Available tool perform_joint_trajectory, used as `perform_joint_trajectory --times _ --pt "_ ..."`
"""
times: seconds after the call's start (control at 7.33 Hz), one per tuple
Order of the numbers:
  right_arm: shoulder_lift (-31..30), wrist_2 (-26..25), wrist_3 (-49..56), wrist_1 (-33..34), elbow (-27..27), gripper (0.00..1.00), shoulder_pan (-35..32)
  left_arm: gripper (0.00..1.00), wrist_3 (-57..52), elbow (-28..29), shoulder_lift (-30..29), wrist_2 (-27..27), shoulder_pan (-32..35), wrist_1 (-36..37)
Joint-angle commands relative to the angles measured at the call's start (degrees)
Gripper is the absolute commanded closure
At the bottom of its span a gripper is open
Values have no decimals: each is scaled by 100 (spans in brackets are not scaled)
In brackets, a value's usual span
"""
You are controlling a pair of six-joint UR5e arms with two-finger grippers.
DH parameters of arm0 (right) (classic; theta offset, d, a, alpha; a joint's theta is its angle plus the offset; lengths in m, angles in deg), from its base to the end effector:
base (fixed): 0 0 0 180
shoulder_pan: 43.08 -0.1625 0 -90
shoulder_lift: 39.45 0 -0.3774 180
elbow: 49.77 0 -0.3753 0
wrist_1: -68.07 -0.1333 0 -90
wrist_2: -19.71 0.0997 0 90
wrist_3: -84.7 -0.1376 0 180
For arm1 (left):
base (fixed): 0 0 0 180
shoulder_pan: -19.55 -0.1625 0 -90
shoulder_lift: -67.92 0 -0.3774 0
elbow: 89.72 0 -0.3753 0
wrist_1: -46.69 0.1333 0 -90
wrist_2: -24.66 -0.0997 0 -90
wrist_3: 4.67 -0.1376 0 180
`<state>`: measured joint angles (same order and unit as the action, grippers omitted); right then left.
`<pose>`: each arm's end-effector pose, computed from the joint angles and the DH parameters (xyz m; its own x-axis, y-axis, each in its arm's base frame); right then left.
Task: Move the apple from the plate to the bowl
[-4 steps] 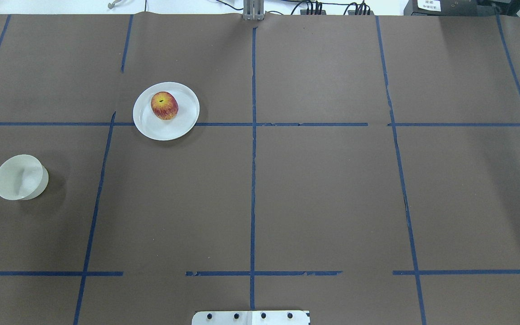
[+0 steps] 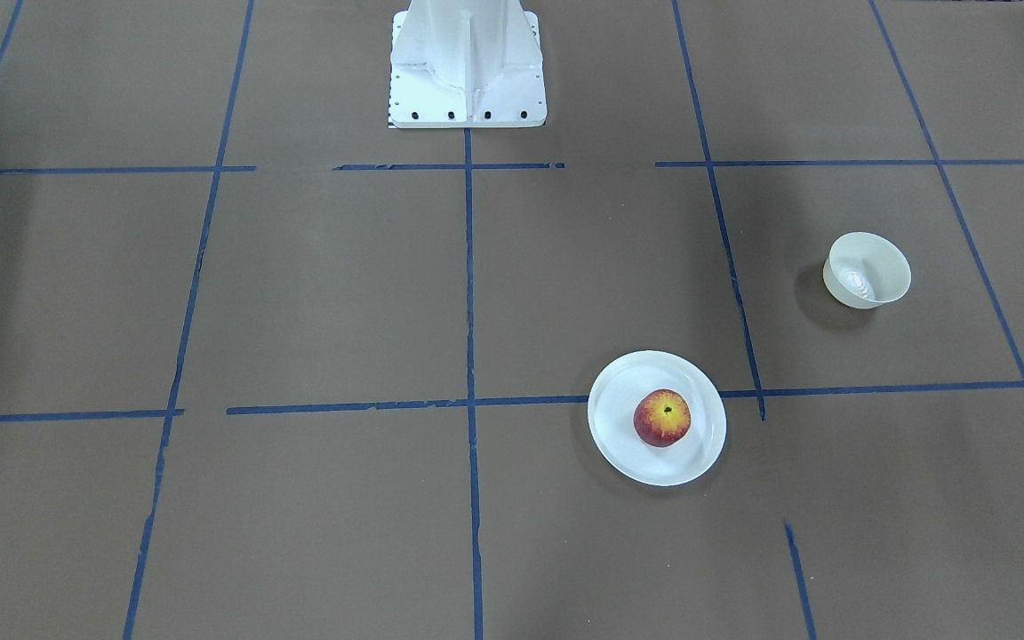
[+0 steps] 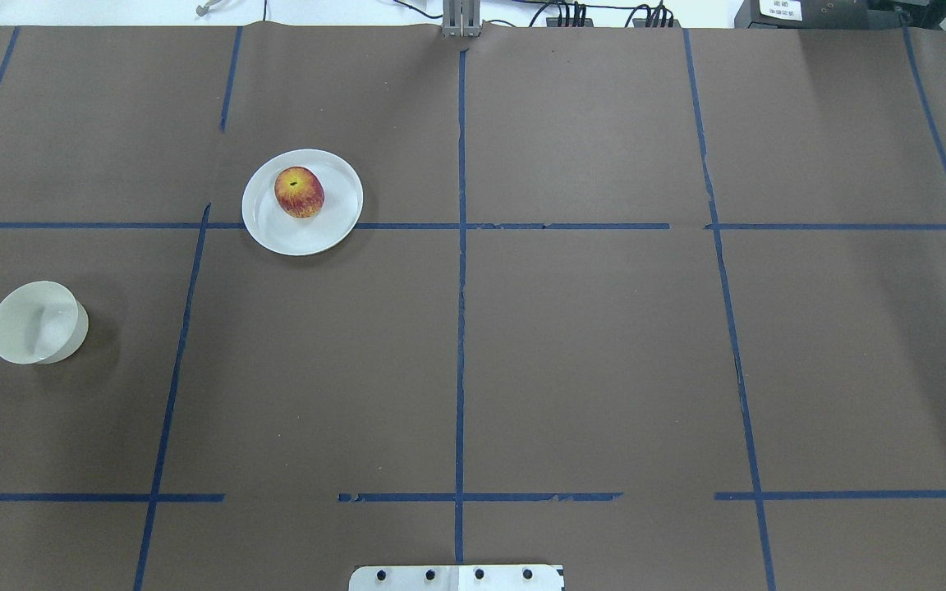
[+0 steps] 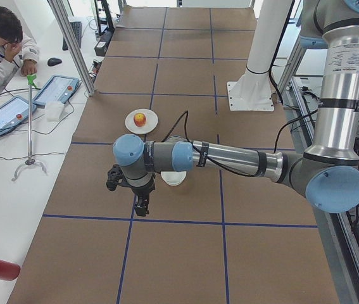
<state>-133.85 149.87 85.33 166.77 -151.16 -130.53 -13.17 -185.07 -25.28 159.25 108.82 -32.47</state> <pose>0.0249 -0.4416 0.6012 0.7638 -0.0258 0.6449 0.0529 0.9983 -0.0228 -0.0305 -0.4883 0.5854 0.7027 0.1289 -0.6997 -0.1179 0.9910 0.0642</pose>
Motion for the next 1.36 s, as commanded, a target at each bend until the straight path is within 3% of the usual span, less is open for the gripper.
perform_joint_trajectory --times 0.0,0.14,0.41,0.68,0.95,1.23 --pt "0 0 -2 1 5 0 0 0 241 -167 -49 415 -207 -352" --pt "0 0 7 1 5 0 0 0 1296 -290 -58 732 -835 -1069" --pt "0 0 7 1 5 0 0 0 3756 -414 -520 683 -1945 -2127" --pt "0 0 -2 1 -4 0 0 0 5159 -405 -1434 168 -2833 -2043" --pt "0 0 -2 1 5 0 0 0 5918 -283 -1797 -82 -3204 -1999" --pt "0 0 -2 1 -4 0 0 0 6202 23 -2165 -694 -3504 -1842"
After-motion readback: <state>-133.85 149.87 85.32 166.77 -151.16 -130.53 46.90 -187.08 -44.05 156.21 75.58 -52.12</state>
